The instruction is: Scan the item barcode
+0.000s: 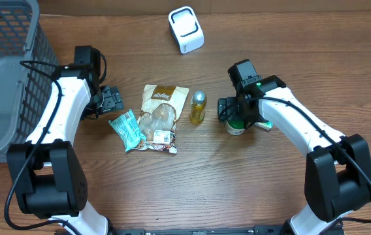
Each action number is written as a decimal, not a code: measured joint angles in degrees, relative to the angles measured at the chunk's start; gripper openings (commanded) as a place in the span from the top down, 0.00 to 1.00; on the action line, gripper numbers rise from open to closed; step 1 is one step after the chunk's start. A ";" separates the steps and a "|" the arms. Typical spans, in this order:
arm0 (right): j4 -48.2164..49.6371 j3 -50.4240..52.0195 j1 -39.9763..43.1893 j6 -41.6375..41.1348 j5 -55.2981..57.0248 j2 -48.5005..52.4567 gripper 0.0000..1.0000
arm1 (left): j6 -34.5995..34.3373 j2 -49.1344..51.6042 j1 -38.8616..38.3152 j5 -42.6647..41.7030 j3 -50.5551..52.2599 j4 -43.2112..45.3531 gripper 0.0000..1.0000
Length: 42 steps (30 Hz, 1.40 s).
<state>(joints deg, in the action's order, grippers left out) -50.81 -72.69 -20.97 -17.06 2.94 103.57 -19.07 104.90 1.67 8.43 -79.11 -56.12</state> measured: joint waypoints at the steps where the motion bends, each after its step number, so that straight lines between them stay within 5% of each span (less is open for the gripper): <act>1: 0.70 0.00 0.00 0.17 0.00 0.00 0.00 | 0.00 0.00 0.00 0.00 0.00 0.00 0.00; 29: 5.81 5.90 0.00 -0.76 0.00 0.00 0.05 | 0.00 0.00 0.00 0.00 0.00 0.00 0.00; 42: 6.16 5.97 -0.02 -1.09 -1.05 0.00 0.29 | 0.00 0.00 0.00 0.00 0.00 0.00 0.01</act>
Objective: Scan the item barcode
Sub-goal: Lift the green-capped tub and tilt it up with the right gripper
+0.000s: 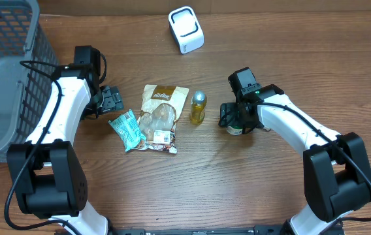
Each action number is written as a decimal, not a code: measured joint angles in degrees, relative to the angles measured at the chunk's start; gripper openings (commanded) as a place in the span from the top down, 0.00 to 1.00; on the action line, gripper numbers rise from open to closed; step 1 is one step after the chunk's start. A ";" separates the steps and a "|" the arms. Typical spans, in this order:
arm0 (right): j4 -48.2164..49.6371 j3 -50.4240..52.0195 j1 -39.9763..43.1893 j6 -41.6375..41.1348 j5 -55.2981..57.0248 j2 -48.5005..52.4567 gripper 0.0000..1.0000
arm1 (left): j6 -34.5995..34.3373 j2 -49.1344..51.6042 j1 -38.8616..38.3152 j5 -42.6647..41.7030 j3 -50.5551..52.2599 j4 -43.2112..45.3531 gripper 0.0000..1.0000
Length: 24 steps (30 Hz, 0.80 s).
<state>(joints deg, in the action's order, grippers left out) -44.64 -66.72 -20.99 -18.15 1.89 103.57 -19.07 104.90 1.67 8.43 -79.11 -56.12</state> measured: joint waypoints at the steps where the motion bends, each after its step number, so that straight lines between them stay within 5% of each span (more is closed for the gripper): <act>1: -0.02 0.00 0.02 0.02 -0.07 0.00 0.35 | 0.00 0.00 0.00 0.00 0.00 0.00 0.00; 13: -11.65 -3.43 1.07 0.15 -1.51 0.11 0.49 | 0.00 0.00 0.00 0.00 0.00 -0.02 0.00; 24: -30.88 -15.89 3.65 0.11 -22.69 0.13 0.51 | 0.00 0.00 0.00 0.00 0.00 0.00 0.00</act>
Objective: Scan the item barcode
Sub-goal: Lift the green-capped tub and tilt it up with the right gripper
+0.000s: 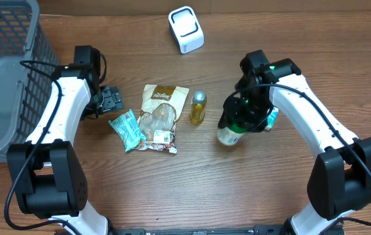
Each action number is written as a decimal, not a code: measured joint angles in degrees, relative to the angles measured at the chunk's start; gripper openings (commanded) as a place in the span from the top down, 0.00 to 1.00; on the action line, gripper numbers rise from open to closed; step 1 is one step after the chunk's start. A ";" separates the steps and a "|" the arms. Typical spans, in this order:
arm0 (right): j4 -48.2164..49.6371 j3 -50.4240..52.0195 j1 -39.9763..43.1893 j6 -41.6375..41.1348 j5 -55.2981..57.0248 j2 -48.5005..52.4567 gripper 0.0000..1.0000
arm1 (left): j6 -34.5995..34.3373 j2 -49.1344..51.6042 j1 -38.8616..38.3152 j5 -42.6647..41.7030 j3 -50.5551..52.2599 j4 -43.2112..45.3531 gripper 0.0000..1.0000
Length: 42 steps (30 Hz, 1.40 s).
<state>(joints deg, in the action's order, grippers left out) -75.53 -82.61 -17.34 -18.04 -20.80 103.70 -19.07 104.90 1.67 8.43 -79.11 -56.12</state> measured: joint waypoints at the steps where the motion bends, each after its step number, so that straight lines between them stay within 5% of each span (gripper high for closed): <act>1: -1.01 0.00 0.00 0.00 -1.62 0.00 0.51 | 0.00 0.00 0.00 0.00 0.00 -0.02 0.00; 13: -13.70 0.00 0.00 0.02 -15.10 0.00 0.52 | 0.02 -0.02 0.00 0.00 0.00 0.00 0.01; 42: -14.60 0.00 0.00 0.02 -19.71 0.00 0.52 | 0.00 0.00 0.00 0.00 0.00 -0.02 0.00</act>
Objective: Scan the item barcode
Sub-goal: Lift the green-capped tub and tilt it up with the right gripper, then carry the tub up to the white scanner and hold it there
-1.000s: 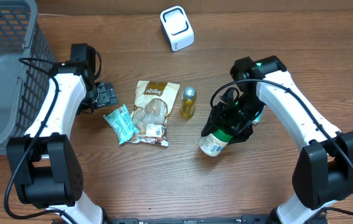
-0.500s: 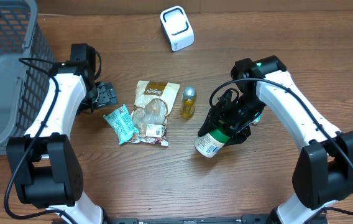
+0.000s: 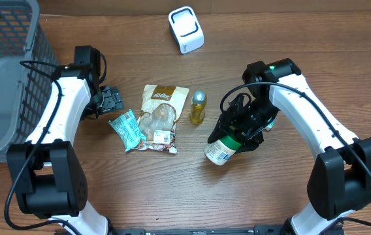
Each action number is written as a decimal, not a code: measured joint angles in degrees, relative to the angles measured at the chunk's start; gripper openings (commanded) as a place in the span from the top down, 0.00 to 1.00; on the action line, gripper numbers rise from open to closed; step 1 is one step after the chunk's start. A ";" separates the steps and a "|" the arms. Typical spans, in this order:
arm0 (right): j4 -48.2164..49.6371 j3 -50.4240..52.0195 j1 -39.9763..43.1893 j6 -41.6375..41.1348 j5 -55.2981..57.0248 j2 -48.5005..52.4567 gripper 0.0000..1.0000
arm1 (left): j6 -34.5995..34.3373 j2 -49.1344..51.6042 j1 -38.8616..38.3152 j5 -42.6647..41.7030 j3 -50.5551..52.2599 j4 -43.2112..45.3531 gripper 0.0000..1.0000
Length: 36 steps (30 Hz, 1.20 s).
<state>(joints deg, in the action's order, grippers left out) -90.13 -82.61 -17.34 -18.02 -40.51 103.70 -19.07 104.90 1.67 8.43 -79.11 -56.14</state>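
Observation:
In the overhead view my right gripper (image 3: 236, 132) is shut on a green container with a white label (image 3: 221, 149), held tilted above the table right of centre, its base pointing to the lower left. The white barcode scanner (image 3: 186, 29) stands at the back centre of the table. My left gripper (image 3: 116, 100) rests on the table at the left, just above a teal snack pack (image 3: 127, 129); whether its fingers are open or shut does not show.
A brown snack bag (image 3: 159, 117) lies flat at centre with a small yellow bottle (image 3: 198, 107) beside it. A grey wire basket (image 3: 4, 72) fills the far left. A teal item (image 3: 270, 121) peeks out under the right arm.
My right gripper has carried the green container toward the lower left and tilted it further, so its white label now shows. The left arm has not moved.
At first my right gripper was around the green container standing on the table right of the yellow bottle. It stayed there a moment later. Then the container was lifted and tilted, and now it hangs lower left with its label showing.

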 measured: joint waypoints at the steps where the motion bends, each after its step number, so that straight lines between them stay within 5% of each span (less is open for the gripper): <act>1: -0.02 0.00 0.00 0.00 -0.02 0.00 0.52 | 0.00 0.00 0.00 0.00 0.00 0.02 0.01; 23: 2.45 0.00 0.00 0.00 2.16 0.00 0.53 | 0.00 -0.02 0.00 0.00 0.00 0.02 0.00; 31: 18.14 0.00 0.00 0.07 24.98 0.00 0.81 | 0.00 0.00 0.00 0.00 0.00 0.00 0.01; 36: 31.65 0.00 0.00 0.07 40.59 0.00 0.89 | 0.00 -0.02 0.00 0.00 0.00 0.02 0.00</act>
<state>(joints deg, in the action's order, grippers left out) -58.48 -82.61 -17.34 -17.96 0.08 103.70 -19.07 104.88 1.67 8.43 -79.11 -56.12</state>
